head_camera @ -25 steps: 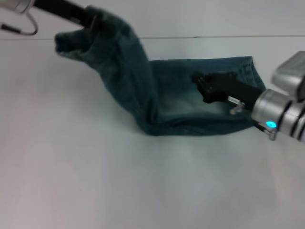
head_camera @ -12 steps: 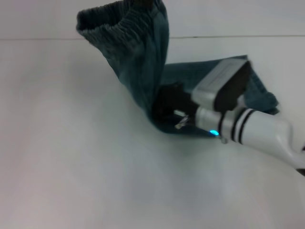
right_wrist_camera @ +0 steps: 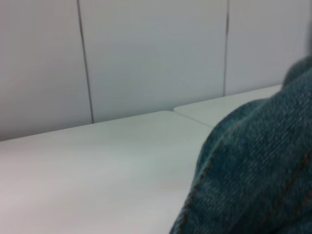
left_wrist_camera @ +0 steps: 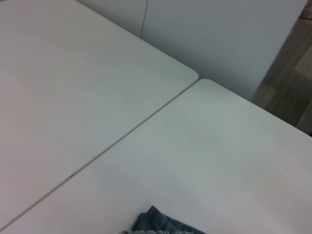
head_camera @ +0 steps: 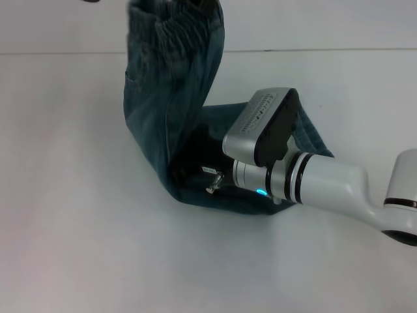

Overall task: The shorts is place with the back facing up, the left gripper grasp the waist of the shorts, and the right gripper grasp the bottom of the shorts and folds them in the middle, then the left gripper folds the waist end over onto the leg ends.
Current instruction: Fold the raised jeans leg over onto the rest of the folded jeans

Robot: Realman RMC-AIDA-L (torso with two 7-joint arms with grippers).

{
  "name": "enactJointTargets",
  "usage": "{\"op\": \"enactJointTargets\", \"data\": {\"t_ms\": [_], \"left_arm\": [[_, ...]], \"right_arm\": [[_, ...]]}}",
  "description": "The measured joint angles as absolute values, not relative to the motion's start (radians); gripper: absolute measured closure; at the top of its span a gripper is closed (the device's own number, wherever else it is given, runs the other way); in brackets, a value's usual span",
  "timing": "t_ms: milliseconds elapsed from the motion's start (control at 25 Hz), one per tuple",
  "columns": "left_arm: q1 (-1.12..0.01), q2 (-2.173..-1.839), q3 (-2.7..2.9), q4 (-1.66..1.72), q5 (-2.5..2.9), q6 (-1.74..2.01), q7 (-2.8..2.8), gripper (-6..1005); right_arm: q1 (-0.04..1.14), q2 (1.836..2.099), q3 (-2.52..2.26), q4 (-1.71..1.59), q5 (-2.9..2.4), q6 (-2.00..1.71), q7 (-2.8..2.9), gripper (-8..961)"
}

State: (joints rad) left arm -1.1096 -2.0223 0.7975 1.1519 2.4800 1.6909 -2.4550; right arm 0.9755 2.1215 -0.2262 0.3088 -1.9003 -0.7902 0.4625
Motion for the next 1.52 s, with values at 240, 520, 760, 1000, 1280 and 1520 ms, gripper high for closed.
{"op": "enactJointTargets", "data": {"t_ms": [240,520,760,1000,1280,1520], "left_arm": [[-1.087,-2.046,0.800,1.150,2.479,1.682,-2.441,897],[-1.077,-2.099,0.807,1.120,2.477,1.636,-2.386,898],[-1.083,-2.139,0.884,1.047,2.477,1.537,-2.353,899],[-1.082,-2.167,1.034,0.941,2.437,1.366,-2.347,899],[-1.057,-2.172,1.191,0.819,2.280,1.166,-2.342,840],[-0.982,-2.170,1.219,0.825,2.145,1.114,-2.292,706]], "right_arm": [[0.915,2.114,-0.168,0.309,-1.954,-0.796,0.464,921],[0.780,2.102,-0.129,0.202,-1.950,-0.892,0.479,921],[0.694,2.097,0.037,0.040,-1.934,-0.987,0.554,920],[0.657,2.088,0.127,-0.048,-1.781,-1.099,0.617,921],[0.636,2.086,0.129,-0.057,-1.716,-1.142,0.645,909],[0.632,2.088,0.120,-0.048,-1.720,-1.146,0.655,895]]}}
